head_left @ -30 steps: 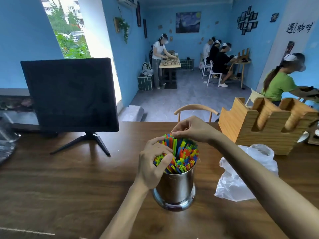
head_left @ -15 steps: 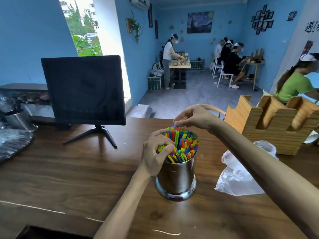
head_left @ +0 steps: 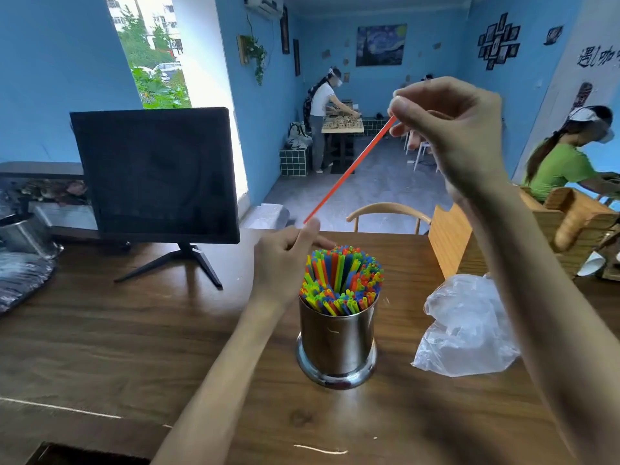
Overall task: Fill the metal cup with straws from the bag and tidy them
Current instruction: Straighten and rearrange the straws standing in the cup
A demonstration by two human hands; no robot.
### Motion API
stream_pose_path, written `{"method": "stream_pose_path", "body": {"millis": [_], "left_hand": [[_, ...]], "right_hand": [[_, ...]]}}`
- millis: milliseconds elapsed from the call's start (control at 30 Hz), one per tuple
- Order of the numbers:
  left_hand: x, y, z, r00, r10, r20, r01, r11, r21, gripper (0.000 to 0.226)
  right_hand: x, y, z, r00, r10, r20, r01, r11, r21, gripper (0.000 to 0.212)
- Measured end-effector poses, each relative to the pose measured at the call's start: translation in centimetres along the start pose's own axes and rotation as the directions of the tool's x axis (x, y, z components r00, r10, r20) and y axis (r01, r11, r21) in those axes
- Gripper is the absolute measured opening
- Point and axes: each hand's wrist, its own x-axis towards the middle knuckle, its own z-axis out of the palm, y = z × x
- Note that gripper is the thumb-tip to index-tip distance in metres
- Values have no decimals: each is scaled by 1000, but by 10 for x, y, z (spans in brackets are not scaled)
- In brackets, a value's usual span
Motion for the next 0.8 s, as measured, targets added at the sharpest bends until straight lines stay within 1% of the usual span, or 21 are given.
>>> {"method": "stream_pose_path", "body": {"millis": [33, 100, 133, 200, 233, 267, 333, 367, 400, 467, 500, 533, 567, 600, 667, 700, 733, 800], "left_hand": [[4, 8, 3, 996, -68, 65, 69, 997, -22, 48], [11, 20, 9, 972, -174, 161, 201, 965, -170, 48], [14, 23, 11, 966, -202, 162, 242, 927, -288, 42], [19, 27, 8, 965, -242, 99, 259, 833, -489, 32], [21, 27, 6, 965, -251, 74, 251, 809, -532, 29], [22, 27, 4, 969, -242, 56, 234, 810, -539, 26], [24, 22, 2, 983, -184, 23, 173, 864, -473, 21], [24, 19, 1, 989, -147, 12, 138, 902, -409, 23], [24, 16, 0, 994, -110, 8, 107, 939, -328, 31], [20, 8, 0, 998, -34, 47, 41, 988, -152, 59], [17, 5, 0, 996, 5, 86, 0, 998, -65, 74], [13, 1, -1, 991, 45, 128, -47, 999, 13, 88], [10, -1, -1, 983, 79, 166, -93, 993, 76, 99], [8, -4, -1, 975, 103, 196, -129, 984, 125, 106], [9, -9, -1, 964, 128, 233, -177, 964, 199, 111], [10, -13, 0, 960, 126, 248, -182, 959, 217, 108], [10, -16, 0, 958, 112, 263, -173, 960, 222, 105], [10, -21, 1, 955, 62, 291, -127, 970, 207, 99]], "right_hand": [[-10, -2, 2, 1000, -11, -14, 12, 998, 55, 8], [-34, 3, 9, 1000, 30, 6, -31, 992, 124, 11], [-48, 10, 14, 997, 76, 24, -79, 987, 143, 14], [-74, 28, 21, 981, 185, 66, -193, 971, 143, 16], [-86, 39, 22, 966, 238, 100, -249, 961, 120, 16], [-96, 49, 22, 947, 283, 152, -296, 952, 72, 16], [-107, 67, 21, 890, 349, 292, -336, 937, -95, 14], [-108, 75, 21, 867, 364, 340, -324, 931, -170, 12], [-105, 82, 21, 868, 361, 342, -296, 928, -227, 9], [-94, 97, 22, 906, 328, 268, -235, 915, -328, 6], [-87, 103, 23, 911, 328, 251, -220, 899, -379, 6], [-80, 108, 24, 898, 350, 268, -210, 874, -437, 8], [-74, 113, 26, 863, 393, 317, -201, 844, -498, 12], [-69, 117, 26, 807, 447, 386, -192, 816, -545, 15], [-63, 123, 26, 692, 520, 500, -184, 797, -575, 22], [-62, 125, 25, 659, 532, 532, -192, 802, -565, 23], [-60, 126, 25, 641, 537, 548, -202, 807, -555, 24], [-56, 126, 24, 623, 538, 568, -194, 809, -554, 22]]}}
